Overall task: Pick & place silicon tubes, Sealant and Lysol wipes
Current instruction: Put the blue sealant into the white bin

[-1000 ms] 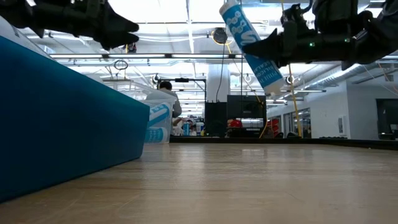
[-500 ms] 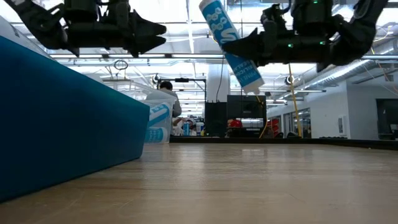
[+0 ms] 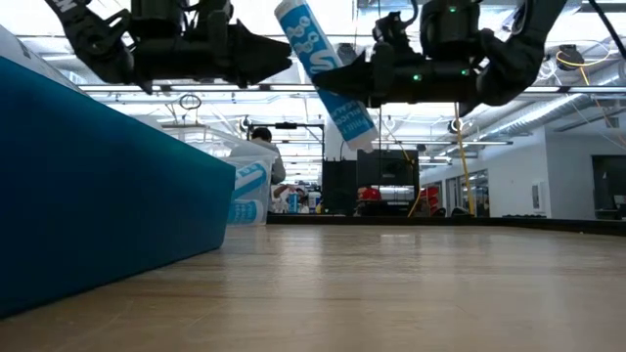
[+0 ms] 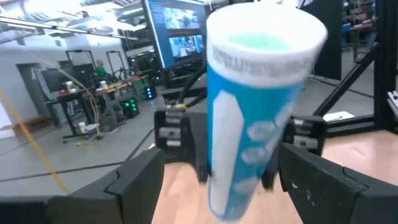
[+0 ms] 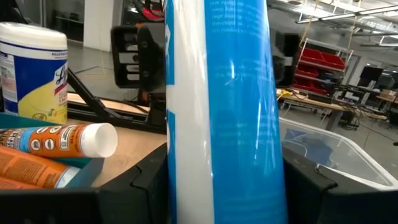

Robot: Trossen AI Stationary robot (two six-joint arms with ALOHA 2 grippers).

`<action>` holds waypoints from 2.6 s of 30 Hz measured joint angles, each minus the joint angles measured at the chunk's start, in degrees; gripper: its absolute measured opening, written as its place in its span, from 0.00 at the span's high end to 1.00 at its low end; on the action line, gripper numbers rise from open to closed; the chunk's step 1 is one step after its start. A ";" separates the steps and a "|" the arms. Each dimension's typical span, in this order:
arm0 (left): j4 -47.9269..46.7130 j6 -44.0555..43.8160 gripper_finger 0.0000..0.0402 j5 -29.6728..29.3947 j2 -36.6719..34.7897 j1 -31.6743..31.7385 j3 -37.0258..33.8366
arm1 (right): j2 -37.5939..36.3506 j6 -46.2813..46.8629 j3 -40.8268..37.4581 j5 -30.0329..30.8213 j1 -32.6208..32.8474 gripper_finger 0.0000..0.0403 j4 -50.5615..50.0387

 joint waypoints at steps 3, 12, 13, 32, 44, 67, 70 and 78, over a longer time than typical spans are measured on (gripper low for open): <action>-0.08 -0.12 0.24 0.24 1.65 -0.36 1.87 | 1.23 -0.22 0.83 0.00 0.00 0.50 0.31; 0.23 -1.53 0.24 2.88 7.14 -1.96 7.46 | 1.97 -0.89 1.22 -0.37 0.02 0.50 0.07; -0.01 -1.92 0.24 3.01 7.74 -2.17 7.81 | 1.97 -0.90 1.21 -0.51 0.02 0.50 0.09; 0.02 -2.77 0.38 2.29 12.66 -3.30 12.17 | 1.91 -0.92 1.15 -1.42 -0.13 0.50 -1.46; -4.36 1.80 0.48 -2.25 11.18 -3.47 12.23 | 2.02 -0.02 1.16 -0.97 -0.15 0.45 -2.44; -43.40 12.88 0.48 -53.51 -23.20 -2.80 12.17 | 1.90 0.06 1.08 0.46 -0.38 0.44 -4.56; -47.04 7.16 0.48 -56.54 -23.26 -1.78 12.09 | 1.91 0.03 1.08 0.45 -0.34 0.44 -4.50; -59.08 -10.13 0.48 -56.29 -19.92 1.79 12.10 | 1.91 -0.83 1.08 0.50 -0.35 0.44 -4.52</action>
